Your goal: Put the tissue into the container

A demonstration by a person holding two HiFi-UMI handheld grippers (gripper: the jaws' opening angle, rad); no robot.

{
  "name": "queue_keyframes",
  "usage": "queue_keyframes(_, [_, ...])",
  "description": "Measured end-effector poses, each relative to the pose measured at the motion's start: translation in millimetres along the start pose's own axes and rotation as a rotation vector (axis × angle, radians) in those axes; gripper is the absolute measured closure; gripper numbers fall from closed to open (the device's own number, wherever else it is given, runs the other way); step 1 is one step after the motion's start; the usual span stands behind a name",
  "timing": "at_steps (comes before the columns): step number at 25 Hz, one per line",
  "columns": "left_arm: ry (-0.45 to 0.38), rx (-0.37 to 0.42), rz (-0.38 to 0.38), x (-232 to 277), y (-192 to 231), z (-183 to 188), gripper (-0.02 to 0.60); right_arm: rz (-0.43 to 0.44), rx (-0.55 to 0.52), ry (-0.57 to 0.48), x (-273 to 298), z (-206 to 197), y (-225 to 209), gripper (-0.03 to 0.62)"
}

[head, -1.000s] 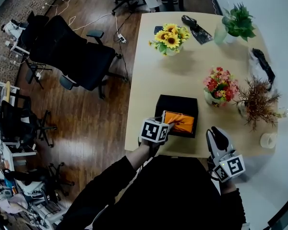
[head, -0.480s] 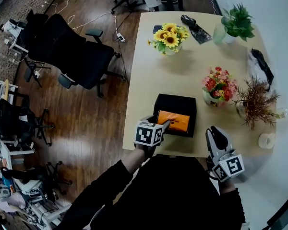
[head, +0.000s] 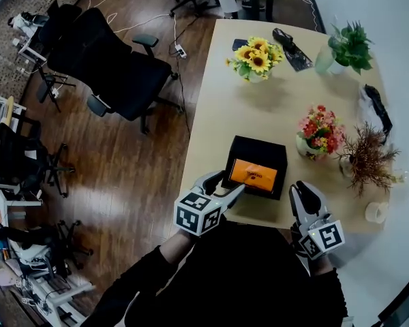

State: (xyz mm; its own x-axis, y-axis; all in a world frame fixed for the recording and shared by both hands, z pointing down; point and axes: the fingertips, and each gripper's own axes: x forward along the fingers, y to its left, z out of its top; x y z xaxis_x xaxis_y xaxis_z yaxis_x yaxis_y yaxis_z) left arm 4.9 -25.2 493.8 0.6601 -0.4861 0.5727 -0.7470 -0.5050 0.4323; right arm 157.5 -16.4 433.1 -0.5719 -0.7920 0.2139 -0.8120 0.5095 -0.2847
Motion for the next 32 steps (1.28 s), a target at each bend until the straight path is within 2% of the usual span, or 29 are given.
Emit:
queue_keyframes(3, [-0.039, 0.091, -0.066, -14.9, -18.6, -0.1, 0.313, 0.029, -0.015, -0.001, 9.2, 3.5, 9.7, 0.523])
queue_keyframes(6, [-0.084, 0.173, -0.092, -26.3, -26.0, -0.4, 0.314, 0.044, -0.028, 0.012, 13.5, 2.7, 16.9, 0.523])
queue_keyframes(9, [-0.153, 0.209, -0.099, -34.8, -27.1, 5.7, 0.316, 0.044, -0.039, 0.025, 15.2, 0.6, 23.1, 0.523])
queue_keyframes(12, [-0.255, 0.253, -0.071, -42.3, -26.8, 19.3, 0.333, 0.061, -0.017, 0.002, 17.8, 5.8, 34.0, 0.523])
queue_keyframes(17, [-0.394, 0.387, 0.021, -46.4, -27.5, 41.4, 0.381, 0.070, -0.015, -0.010, 18.0, 7.0, 40.4, 0.523])
queue_keyframes(24, [-0.404, 0.348, 0.003, -42.8, -24.8, 45.5, 0.405, 0.071, -0.072, 0.052, 10.2, -8.9, 37.8, 0.523])
queue_keyframes(29, [-0.378, 0.369, 0.000, -41.0, -25.0, 40.5, 0.408, 0.069, -0.092, 0.032, 7.7, -6.0, 40.3, 0.540])
queue_keyframes(32, [-0.380, 0.355, -0.008, -39.6, -26.5, 39.1, 0.408, 0.060, -0.089, 0.030, 7.5, -5.4, 37.2, 0.540])
